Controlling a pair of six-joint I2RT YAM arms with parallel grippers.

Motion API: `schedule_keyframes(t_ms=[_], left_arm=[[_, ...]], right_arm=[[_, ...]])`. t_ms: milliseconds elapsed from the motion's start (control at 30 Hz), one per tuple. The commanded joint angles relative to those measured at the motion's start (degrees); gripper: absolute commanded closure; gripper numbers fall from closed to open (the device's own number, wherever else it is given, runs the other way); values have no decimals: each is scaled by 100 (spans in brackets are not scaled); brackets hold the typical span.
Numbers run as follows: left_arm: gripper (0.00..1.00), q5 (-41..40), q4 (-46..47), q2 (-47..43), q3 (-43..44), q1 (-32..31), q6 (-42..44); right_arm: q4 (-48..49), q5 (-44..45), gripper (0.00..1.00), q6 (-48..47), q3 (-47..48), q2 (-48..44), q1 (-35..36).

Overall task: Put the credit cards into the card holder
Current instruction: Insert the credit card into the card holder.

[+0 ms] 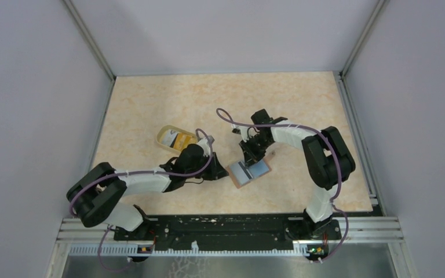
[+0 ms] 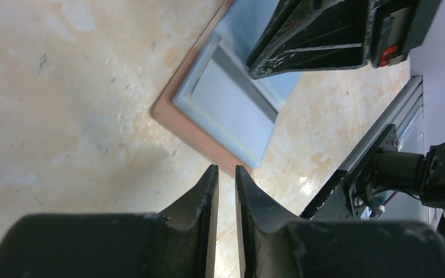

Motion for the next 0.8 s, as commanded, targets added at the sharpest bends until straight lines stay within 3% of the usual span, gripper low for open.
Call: schedule_keyframes(t_ms=[0, 267, 433, 533, 633, 767], left_arm=[[77, 57, 5, -17, -300, -27, -215], [73, -3, 445, -243, -556, -27, -176], [41, -241, 1549, -830, -1296, -18, -319], [4, -391, 1865, -1086, -1621, 39, -682], [1, -260, 1930, -1046, -1671, 110, -1032], [2, -39, 1947, -632, -1563, 122, -1506]], right_arm=[[-174, -434, 94, -112, 174, 206, 49], [-280, -817, 93, -123, 270, 309, 5], [-331, -1038, 92, -441, 296, -267, -308], [-65, -541, 90, -587, 147, -846, -401], [203, 260, 87, -816, -50, -1171, -394], [-262, 912, 87, -1127, 174, -809, -367]])
